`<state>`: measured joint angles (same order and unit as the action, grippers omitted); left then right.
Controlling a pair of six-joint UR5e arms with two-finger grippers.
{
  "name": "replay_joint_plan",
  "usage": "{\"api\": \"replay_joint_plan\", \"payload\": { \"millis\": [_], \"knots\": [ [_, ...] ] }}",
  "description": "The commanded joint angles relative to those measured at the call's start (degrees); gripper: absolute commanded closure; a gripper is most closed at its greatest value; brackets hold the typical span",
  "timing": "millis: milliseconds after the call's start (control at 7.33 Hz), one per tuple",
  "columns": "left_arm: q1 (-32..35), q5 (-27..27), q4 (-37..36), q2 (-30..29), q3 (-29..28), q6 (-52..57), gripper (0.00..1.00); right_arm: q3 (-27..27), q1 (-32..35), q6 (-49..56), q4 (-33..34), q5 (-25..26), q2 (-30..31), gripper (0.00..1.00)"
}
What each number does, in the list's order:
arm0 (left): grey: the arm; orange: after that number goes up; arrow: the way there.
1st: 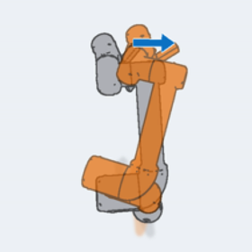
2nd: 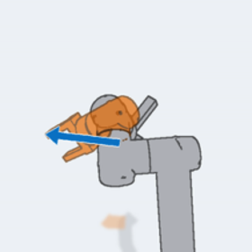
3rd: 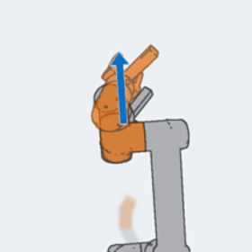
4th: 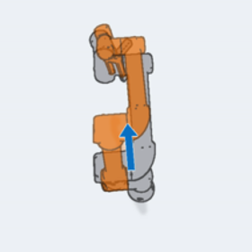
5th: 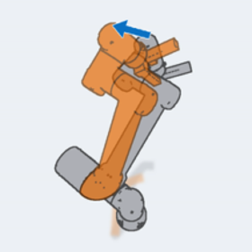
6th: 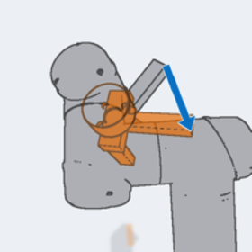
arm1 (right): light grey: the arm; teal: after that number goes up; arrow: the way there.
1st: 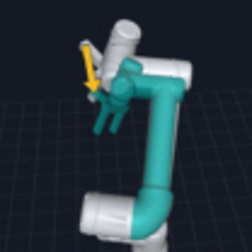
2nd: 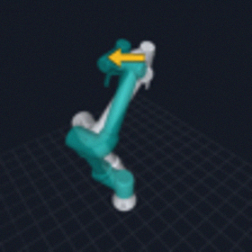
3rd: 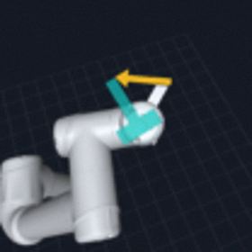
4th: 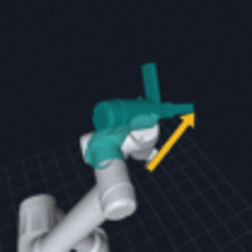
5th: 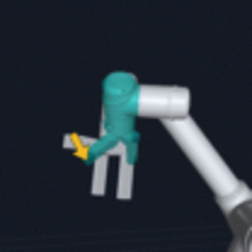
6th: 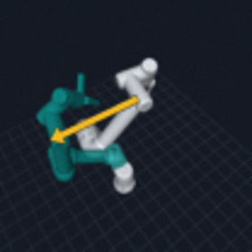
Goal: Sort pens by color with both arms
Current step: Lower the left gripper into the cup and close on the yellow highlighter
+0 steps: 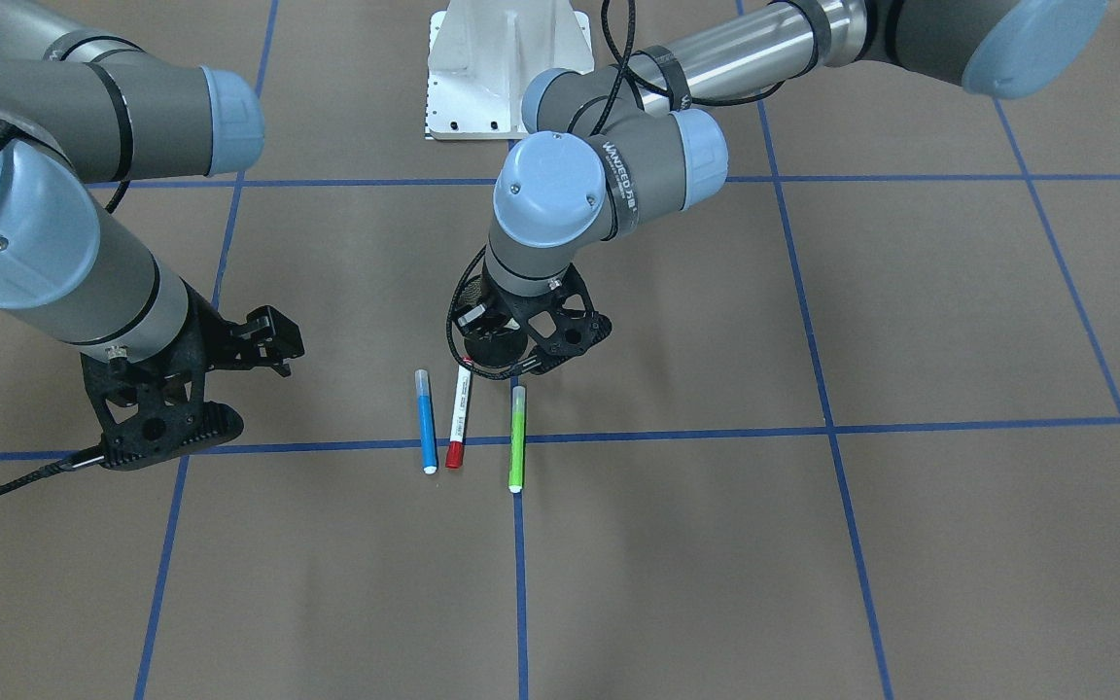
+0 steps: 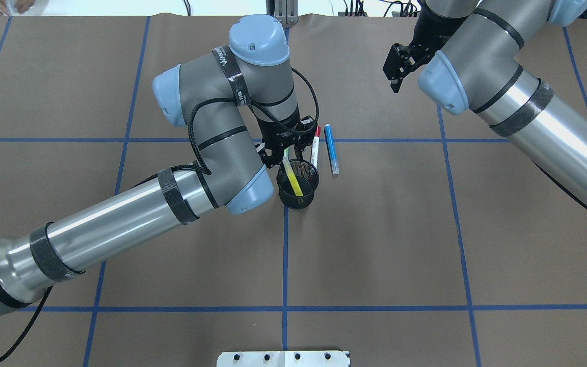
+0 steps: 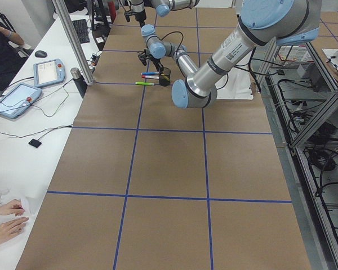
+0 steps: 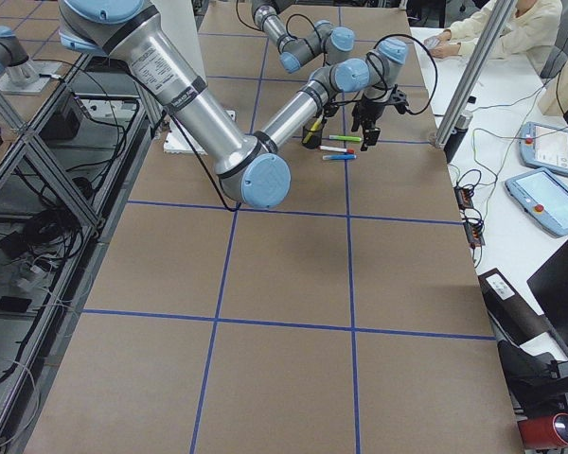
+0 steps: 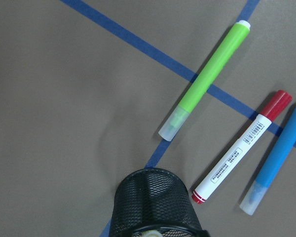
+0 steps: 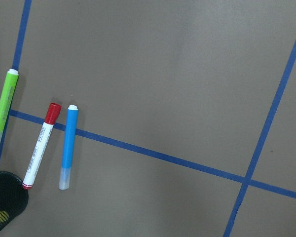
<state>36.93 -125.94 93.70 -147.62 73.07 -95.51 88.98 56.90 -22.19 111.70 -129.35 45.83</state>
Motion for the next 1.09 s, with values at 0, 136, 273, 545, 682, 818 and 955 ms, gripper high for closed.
{"api": "replay_joint_plan", "payload": {
  "millis": [0,136,273,545,682,818,955],
  "knots": [
    [-0.01,-0.01,-0.01,-0.03,0.05,0.15,0.64,0.14,-0.21,-0.05,0.01,0.07,0.05,0.01],
    [-0.01,-0.01,-0.10,0.05,0.05,0.15,0.69,0.14,-0.21,-0.05,0.01,0.07,0.05,0.01],
    [-0.01,-0.01,-0.10,0.05,0.05,0.24,0.72,0.23,-0.21,-0.05,0.01,0.07,0.05,0.01],
    [-0.01,-0.01,-0.10,-0.03,0.14,0.33,0.76,0.14,-0.30,-0.05,0.01,0.07,0.05,0.01],
    [-0.01,-0.01,-0.10,-0.03,0.49,0.33,0.79,0.14,-0.38,-0.05,0.01,0.15,0.05,0.01],
    [-0.01,-0.27,-0.27,0.05,1.62,0.42,0.80,0.05,-0.73,-0.05,0.01,0.41,0.05,0.01],
    [0.07,-0.36,-0.71,0.05,3.11,0.33,0.80,0.05,-0.82,-0.05,0.01,0.50,0.05,0.01]
  ]
}}
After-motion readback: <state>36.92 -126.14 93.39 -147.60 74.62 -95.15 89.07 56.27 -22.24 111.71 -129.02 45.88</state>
